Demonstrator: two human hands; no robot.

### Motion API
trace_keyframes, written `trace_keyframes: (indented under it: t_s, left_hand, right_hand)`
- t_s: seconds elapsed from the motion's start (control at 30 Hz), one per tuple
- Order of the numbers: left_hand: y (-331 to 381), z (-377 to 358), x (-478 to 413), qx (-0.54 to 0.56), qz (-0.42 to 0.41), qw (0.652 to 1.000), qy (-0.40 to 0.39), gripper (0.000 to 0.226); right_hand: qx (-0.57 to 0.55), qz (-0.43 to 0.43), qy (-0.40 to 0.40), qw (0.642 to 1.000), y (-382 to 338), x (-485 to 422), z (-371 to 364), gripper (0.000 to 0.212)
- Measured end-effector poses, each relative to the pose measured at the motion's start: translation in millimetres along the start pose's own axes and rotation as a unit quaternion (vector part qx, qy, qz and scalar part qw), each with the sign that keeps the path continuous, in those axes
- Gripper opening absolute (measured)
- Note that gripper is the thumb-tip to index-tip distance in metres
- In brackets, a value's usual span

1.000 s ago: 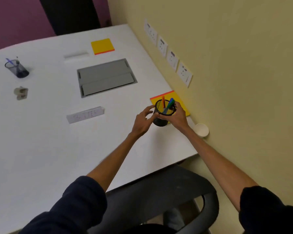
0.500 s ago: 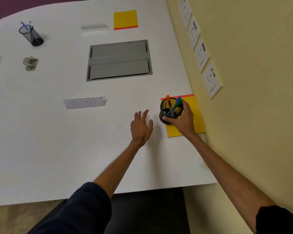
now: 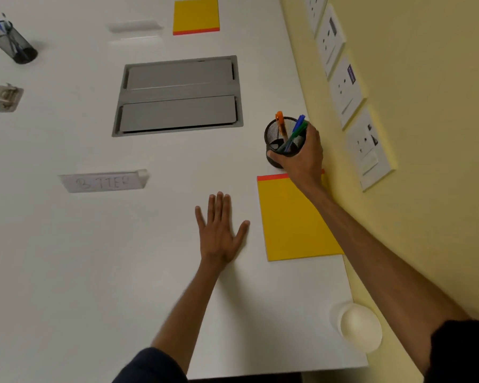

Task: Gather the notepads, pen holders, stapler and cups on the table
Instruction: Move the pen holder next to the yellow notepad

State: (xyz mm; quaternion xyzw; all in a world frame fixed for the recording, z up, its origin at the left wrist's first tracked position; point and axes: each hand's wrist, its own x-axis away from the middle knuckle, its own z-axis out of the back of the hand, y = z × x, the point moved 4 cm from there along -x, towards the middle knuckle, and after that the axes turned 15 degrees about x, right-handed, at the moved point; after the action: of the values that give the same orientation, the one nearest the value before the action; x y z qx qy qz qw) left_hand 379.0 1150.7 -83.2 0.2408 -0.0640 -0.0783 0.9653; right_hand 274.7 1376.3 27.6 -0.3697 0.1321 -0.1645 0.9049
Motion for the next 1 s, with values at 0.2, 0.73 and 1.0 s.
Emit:
trace_keyframes:
  t_s: [0.2,0.73,1.0]
  left_hand:
    - [-2.2,1.1,-0.8,0.0,-0.001,1.0,-0.001,0.082]
    - [-2.9,-0.6,-1.2,0.003,0.001,1.0,0.001,0.082]
    - [-2.0,1.0,-1.0,0.005,0.0,1.0,0.004,0.082]
  right_hand:
    - [0.013,-0.01,0.012,1.0,17.9,-25.7,-18.0,0.095]
    - [-0.002,-0.032,0.028,0.999,33.7,-40.4,-31.7,0.097]
    - [-0.004,-0.047,0.035,0.998,37.7,-47.2,-33.0,0.101]
